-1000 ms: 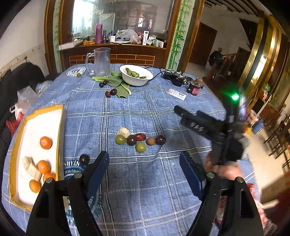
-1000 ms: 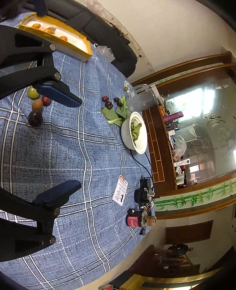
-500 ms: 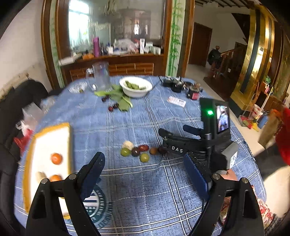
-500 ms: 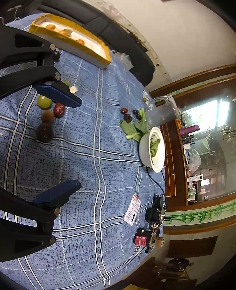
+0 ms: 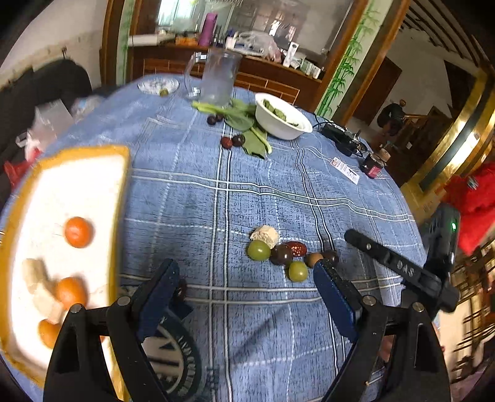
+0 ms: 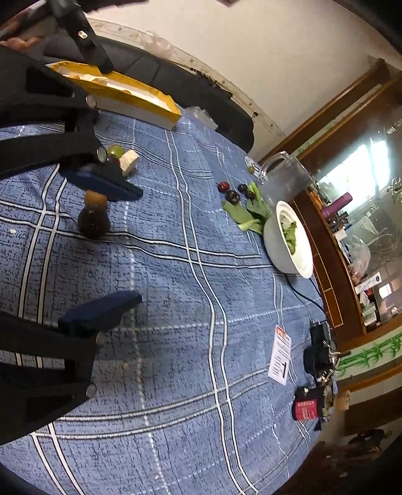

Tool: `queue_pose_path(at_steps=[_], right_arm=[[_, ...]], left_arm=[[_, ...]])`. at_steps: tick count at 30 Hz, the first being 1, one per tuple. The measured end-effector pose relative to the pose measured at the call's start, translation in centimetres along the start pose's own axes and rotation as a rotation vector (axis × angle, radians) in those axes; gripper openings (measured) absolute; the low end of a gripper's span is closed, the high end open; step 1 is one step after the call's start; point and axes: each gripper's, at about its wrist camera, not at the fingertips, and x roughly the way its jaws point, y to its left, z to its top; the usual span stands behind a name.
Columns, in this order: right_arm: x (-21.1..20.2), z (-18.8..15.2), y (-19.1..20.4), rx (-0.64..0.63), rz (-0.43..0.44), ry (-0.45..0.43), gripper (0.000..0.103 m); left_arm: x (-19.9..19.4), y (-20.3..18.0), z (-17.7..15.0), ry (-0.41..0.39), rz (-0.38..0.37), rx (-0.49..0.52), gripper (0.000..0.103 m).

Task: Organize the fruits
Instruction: 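Grasp a pale cube with the left tool while the right tool grasps a dark passion fruit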

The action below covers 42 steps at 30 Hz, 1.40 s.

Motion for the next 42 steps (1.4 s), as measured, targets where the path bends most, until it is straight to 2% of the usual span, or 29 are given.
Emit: queue_pose_path(at_steps=[2,4,7,9,12,14,17,18,21,26,28,29,33,39,42], right_arm=[[0.3,-0.2,0.4,-0.013,0.015,0.012,0.054],[0.5,-0.3,0.9,-0.029,0.032,0.02,0.053],[0.7,-0.6,1.9,-0.075,0.024,0.028,0.053],[0.9,-0.7,2.3,-0.1,0.021,0.04,0.053],[1.1,-1.0,3.1,-0.166,0.022,0.087,0.053],[1.6,-1.6,3.7,-0.232,-0.011,0.134,0.053],[2.5,-2.4,4.3,-0.304,-0.082,0.18,0.052],[2.4,-2.5,4.6,-0.322,-0.093,0.181,0.052],[2.5,-3.0,5.1,-0.365,-0.133,0.168,0.043],[3.0,-3.2,5.6,-0.412,-0.183,0.137,0.04],[3.0,-3.2,5.6,-0.418,-0.187,0.131,0.033],[3.0,-3.1,5.8,-0.42,-0.18,0.133,0.029],[2.9,-3.0,5.7,-0.408,-0.165,0.134,0.028],[2.0,-2.6,5.7,-0.38,-0.122,0.111,0.028],[1.4,-2.1,5.2,-0.336,-0.065,0.097,0.028]], left_arm=[[1.6,0.1,0.5,0.027,-0.023,-0.006,0.081],[3.1,-0.2,0.9,0.054,-0.054,-0.007,0.06],[5.8,-0.5,1.7,0.091,-0.087,-0.022,0.048],[7.1,-0.6,2.0,0.103,-0.108,-0.029,0.048],[8.8,-1.0,2.5,0.114,-0.099,-0.013,0.048],[10.1,-1.2,2.6,0.144,-0.091,0.012,0.048],[10.7,-1.4,2.5,0.142,-0.051,0.054,0.038],[10.6,-1.3,2.4,0.143,-0.067,0.053,0.032],[10.3,-1.2,2.2,0.131,-0.07,0.047,0.032],[10.4,-1.3,2.1,0.124,-0.057,0.041,0.032],[10.3,-1.6,2.0,0.114,-0.05,0.053,0.032],[10.2,-1.5,2.0,0.11,-0.052,0.052,0.032],[8.5,-0.8,1.8,0.066,-0.044,0.034,0.032],[3.8,1.5,1.2,-0.023,-0.046,-0.031,0.032],[1.3,3.3,0.7,-0.066,-0.041,-0.077,0.032]])
